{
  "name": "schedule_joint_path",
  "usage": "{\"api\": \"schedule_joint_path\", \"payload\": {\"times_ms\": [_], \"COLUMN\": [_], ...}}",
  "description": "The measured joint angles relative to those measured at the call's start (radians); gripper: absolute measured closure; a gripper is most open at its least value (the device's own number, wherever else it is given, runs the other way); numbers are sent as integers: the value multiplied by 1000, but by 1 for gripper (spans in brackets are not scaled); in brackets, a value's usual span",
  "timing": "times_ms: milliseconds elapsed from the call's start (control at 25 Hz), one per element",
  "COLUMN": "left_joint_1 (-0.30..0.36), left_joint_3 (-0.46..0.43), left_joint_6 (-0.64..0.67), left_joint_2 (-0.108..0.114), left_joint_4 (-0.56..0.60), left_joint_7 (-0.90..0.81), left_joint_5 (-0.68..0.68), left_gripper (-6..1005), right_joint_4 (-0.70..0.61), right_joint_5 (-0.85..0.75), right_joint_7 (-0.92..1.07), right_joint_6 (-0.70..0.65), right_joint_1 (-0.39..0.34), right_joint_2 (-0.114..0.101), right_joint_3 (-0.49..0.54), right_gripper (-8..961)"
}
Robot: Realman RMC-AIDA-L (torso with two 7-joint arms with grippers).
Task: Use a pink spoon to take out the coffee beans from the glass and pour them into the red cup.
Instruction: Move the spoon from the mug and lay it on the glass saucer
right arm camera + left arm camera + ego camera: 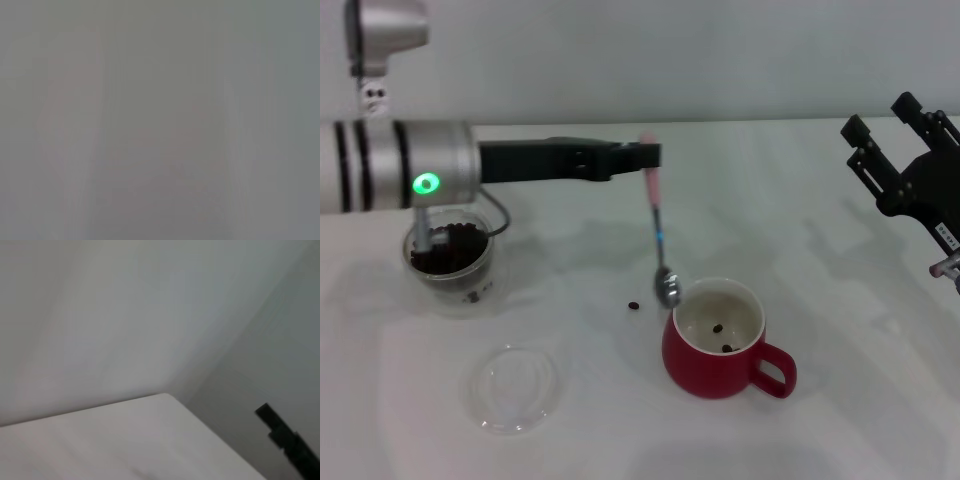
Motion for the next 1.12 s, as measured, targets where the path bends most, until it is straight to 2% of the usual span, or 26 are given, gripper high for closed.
{"api": "schedule_joint_path", "payload": {"times_ms": [200,360,520,680,960,1120], "left_joint_1": [112,164,208,231,283,302], "left_joint_3": [-5,-6,-6,-5,-14,-21], "left_joint_6": [15,34,47,49,53,67], "left_joint_2": [26,54,63,70,100,103], "left_joint_4": [80,85,80,77,76,76], "left_joint_7": [13,21,34,46,52,60], "left_joint_5": [2,-3,-2,4,-2,-3], "left_gripper": [872,871,872,871,869,867], "right_joint_4": [-9,-16,-17,-19,-22,-20], "right_joint_5": [5,14,21,30,54,54], "right_joint_7": [0,0,0,0,0,0], "right_joint_6": [0,0,2,15,48,58], "right_joint_1": [0,0,1,1,0,-1], "right_joint_2": [-1,-2,-2,-2,-2,-1], "right_joint_3": [3,3,3,3,4,4], "right_gripper": [268,270,272,274,274,274]}}
